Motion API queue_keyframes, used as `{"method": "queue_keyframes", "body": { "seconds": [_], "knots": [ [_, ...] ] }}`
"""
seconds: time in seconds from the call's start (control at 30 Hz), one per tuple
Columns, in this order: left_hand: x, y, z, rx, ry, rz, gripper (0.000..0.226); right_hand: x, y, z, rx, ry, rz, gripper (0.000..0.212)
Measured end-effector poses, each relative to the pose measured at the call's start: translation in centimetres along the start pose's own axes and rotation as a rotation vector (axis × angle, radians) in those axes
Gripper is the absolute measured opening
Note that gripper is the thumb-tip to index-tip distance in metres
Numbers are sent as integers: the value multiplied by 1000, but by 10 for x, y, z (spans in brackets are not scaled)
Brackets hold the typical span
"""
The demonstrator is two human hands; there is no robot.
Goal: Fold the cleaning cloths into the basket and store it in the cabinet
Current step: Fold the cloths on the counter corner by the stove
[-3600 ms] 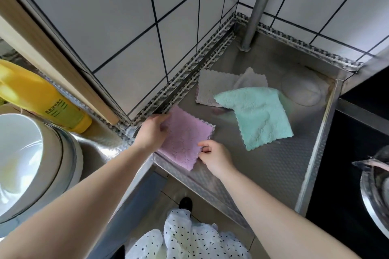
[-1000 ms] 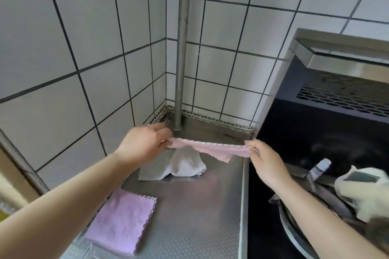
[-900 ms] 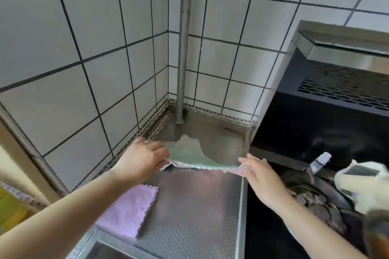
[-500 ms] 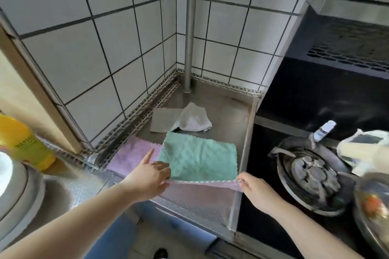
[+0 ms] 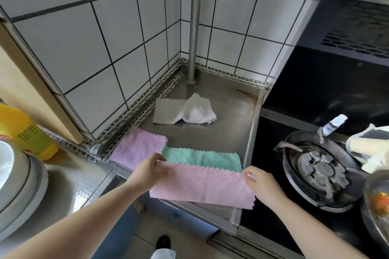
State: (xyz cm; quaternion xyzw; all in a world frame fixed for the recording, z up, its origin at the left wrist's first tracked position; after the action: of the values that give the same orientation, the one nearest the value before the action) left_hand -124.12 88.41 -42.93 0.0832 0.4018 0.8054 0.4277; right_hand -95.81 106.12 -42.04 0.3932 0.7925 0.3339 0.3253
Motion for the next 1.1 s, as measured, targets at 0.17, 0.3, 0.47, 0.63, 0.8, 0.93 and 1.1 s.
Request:
{"method": "queue_keyframes", "body": {
  "seconds": [0.17,0.3,0.47,0.63,0.8,0.93,1.1],
  "knots": [
    [24,-3,-15,-147,132,129,35,37,-3,-7,97,-79,134,15],
    [39,-7,-14,-126,146,136,42,63,-13,-11,67,-124,134,18],
    [62,-9,-13,-118,142,124,46,89,-21,-5,-7,-165,91,17],
    [77,-9,-12,-49,133,127,42,101,-27,1,-90,-173,57,19],
    [82,-13,-12,10,135,100,46,111,-30,4,-66,-168,72,14],
    [74,-7,-7,182,27,208,53,107,-23,-6,-21,-107,219,20],
    [39,-39,34,336,-497,307,39,61,-57,-65,-126,397,409,30]
  ]
}}
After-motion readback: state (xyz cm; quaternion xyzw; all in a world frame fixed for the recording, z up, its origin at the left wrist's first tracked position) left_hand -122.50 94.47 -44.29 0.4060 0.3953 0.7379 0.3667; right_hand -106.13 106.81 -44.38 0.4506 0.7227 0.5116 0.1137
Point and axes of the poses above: each hand's wrist, its own x-axis towards the middle knuckle, its own y-axis out of the back of the hand, z = x × y, the point moved 6 cm from there along x, towards the middle knuckle, and after that the axes turned 6 degrees about z, right-handed, at the moved point
